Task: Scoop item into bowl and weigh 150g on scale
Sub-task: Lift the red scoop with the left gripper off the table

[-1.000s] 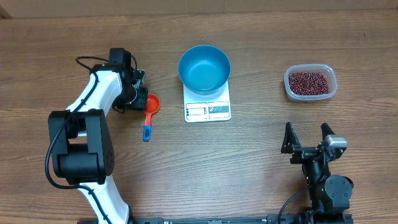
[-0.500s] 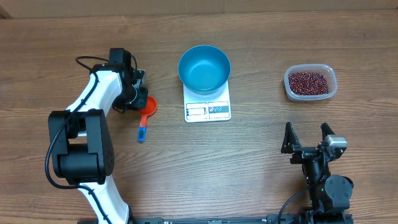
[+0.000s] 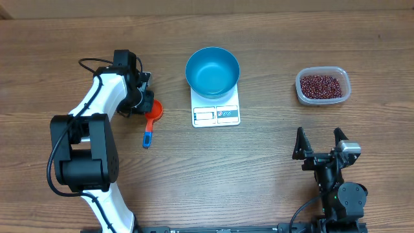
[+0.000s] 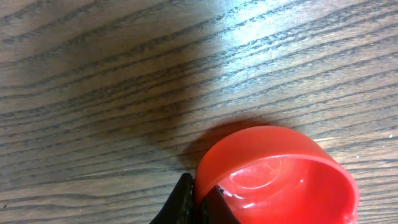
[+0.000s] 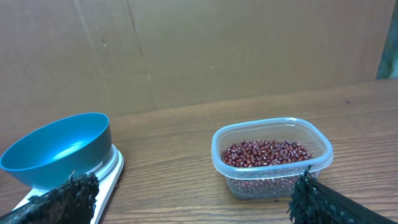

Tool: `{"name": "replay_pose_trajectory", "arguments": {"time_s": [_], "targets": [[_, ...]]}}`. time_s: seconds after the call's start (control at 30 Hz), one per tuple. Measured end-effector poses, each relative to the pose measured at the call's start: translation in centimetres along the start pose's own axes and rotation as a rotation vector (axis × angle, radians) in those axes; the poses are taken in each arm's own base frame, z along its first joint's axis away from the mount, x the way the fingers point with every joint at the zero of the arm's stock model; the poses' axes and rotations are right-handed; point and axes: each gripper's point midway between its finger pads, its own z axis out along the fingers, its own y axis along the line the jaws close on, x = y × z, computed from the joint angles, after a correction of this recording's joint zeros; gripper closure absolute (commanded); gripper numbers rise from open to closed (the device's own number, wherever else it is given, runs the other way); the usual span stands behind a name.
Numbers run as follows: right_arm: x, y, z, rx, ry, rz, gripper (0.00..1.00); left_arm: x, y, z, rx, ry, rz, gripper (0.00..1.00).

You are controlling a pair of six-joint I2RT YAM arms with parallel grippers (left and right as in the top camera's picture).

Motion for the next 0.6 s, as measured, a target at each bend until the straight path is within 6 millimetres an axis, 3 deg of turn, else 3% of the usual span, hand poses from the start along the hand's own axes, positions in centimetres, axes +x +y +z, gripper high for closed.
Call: {"name": "replay_pose_trajectory", "arguments": {"time_s": [0.6], "targets": [[0.0, 0.0, 0.0, 0.0, 0.0, 0.0, 0.0, 0.49, -0.04, -0.06, 0.001, 0.022, -0.001, 0.96]]}}
